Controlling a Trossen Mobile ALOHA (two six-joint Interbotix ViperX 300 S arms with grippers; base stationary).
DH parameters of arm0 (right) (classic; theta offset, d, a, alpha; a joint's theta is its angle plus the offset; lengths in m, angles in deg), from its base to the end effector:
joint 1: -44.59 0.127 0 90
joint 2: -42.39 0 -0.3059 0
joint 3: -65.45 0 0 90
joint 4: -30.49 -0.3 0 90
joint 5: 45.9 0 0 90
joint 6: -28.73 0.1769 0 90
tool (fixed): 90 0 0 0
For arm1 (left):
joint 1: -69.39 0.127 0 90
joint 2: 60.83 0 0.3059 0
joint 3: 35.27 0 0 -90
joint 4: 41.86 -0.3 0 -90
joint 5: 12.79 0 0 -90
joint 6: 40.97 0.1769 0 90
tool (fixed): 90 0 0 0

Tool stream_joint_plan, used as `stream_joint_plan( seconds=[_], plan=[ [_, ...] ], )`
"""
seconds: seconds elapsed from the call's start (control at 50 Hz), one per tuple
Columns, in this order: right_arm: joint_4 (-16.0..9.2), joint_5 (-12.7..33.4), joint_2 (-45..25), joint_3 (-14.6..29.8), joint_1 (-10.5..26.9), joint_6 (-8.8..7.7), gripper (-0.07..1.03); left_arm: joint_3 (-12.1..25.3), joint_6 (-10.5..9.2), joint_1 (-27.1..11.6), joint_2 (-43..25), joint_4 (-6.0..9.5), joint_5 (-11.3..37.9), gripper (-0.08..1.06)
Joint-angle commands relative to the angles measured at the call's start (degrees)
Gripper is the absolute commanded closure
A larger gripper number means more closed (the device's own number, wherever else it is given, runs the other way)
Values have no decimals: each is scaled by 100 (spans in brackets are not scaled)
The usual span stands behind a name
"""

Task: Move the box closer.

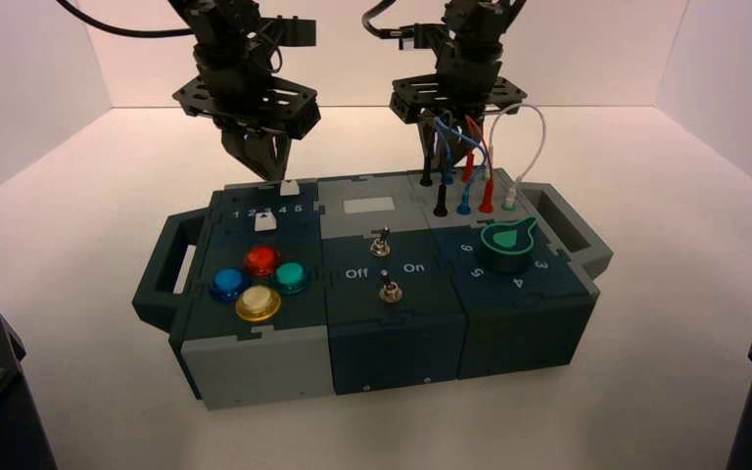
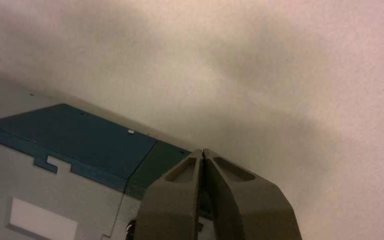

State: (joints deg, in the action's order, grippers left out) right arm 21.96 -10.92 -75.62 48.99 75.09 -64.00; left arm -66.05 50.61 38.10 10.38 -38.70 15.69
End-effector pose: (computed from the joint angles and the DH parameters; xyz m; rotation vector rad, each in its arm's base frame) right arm 0.3292 0.2114 0.0138 -0.2497 1.3815 0.4627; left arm 0.2794 -0.1753 0.0153 0.3368 1.3357 -0.4660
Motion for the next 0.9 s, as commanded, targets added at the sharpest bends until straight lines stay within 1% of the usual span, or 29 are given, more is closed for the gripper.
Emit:
stream_joint_plan(
  seconds=[0.02, 0.24, 0.4, 0.52, 0.54, 0.62, 0.68, 0.74, 0.78, 0.8, 0.9],
  plan=[
    [-97, -35, 211, -123, 176, -18, 98, -123, -9, -185, 114, 26, 132, 100],
    [-193, -158, 316, -413, 193, -18, 98, -281, -18, -193, 229, 26, 167, 100],
    [-202, -422, 369, -492, 185, -18, 98, -308, 0, -185, 290, 9, 158, 100],
    [-167, -519, 360, -299, 141, -18, 98, -176, 9, -149, 316, -132, 141, 100],
    [-158, -501, 369, -220, 114, -18, 98, -105, 9, -97, 334, -167, 149, 100],
    [-158, -422, 413, -79, 88, -18, 98, 53, 9, 0, 378, -176, 237, 100],
    [-149, -290, 519, 62, 70, -18, 98, 211, 26, 88, 448, -185, 448, 100],
    [-141, -158, 642, 141, 70, -18, 98, 308, 53, 97, 554, -185, 642, 100],
    [-141, -62, 773, 176, 70, -18, 98, 360, 53, 97, 659, -185, 765, 100],
    [-141, -18, 861, 176, 70, 9, 98, 378, 53, 97, 721, -176, 809, 100],
    [-141, 264, 1213, 176, 88, 18, 98, 387, 35, 88, 1063, -167, 1037, 100]
  ],
)
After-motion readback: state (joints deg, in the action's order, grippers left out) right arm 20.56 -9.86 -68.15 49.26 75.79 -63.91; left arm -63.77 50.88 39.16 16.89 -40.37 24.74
